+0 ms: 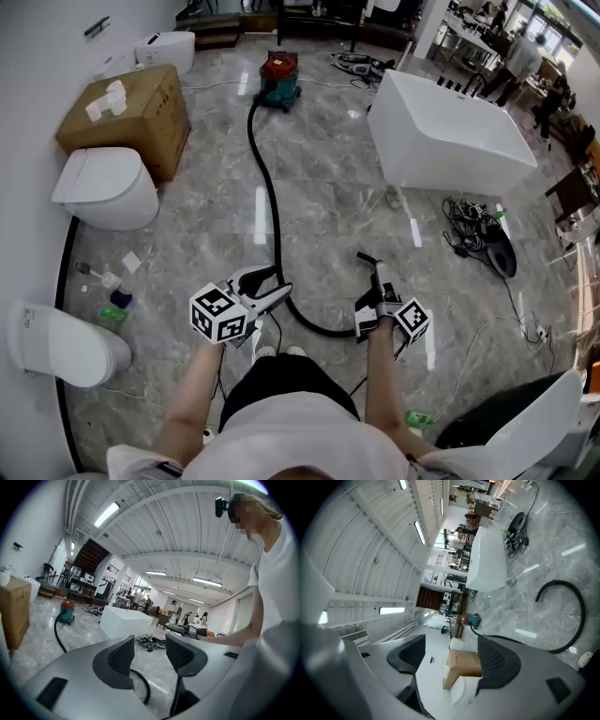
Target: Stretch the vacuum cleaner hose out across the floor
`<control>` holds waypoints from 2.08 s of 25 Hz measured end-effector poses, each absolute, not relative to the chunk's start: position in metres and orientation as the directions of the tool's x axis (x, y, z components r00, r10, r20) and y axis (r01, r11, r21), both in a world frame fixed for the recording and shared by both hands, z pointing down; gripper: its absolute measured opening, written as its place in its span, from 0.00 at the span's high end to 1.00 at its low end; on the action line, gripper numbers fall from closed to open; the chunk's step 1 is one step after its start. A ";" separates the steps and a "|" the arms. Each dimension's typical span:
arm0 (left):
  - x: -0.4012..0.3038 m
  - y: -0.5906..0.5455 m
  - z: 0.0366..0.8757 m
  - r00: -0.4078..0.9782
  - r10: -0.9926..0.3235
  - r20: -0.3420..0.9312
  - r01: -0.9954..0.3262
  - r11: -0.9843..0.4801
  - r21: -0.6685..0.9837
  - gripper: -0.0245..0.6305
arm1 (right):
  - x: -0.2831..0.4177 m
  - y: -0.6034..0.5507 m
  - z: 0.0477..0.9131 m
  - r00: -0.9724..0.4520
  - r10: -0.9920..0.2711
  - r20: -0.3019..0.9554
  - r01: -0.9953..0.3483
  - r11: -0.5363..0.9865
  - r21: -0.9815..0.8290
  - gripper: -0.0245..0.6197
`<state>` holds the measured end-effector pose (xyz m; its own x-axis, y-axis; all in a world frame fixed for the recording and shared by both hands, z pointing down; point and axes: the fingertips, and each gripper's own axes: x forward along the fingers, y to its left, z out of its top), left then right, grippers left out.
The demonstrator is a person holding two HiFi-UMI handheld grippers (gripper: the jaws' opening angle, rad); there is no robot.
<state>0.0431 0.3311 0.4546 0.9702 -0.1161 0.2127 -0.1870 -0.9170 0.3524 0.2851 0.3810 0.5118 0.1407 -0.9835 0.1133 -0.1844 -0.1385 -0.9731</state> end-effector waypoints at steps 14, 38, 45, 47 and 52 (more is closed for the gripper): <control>0.045 0.315 0.437 0.950 -0.268 0.162 -0.309 -0.888 0.341 0.95 | 0.206 0.340 0.440 -0.040 -0.985 0.168 -0.832 -0.061 -0.552 0.93; 0.036 0.316 0.427 0.829 -0.536 0.162 -0.558 -0.813 0.165 0.95 | 0.085 0.343 0.437 -0.105 -0.963 0.248 -0.990 0.077 -0.118 0.94; 0.040 0.320 0.426 0.829 -0.534 0.167 -0.557 -0.816 0.156 0.95 | 0.097 0.344 0.432 -0.082 -0.968 0.235 -0.987 0.047 -0.153 0.94; 0.038 0.319 0.428 0.826 -0.537 0.169 -0.561 -0.813 0.158 0.95 | 0.096 0.343 0.434 -0.083 -0.968 0.238 -0.988 0.048 -0.149 0.94; 0.030 0.317 0.430 0.822 -0.544 0.169 -0.567 -0.807 0.162 0.95 | 0.088 0.343 0.436 -0.097 -0.966 0.239 -0.987 0.062 -0.148 0.94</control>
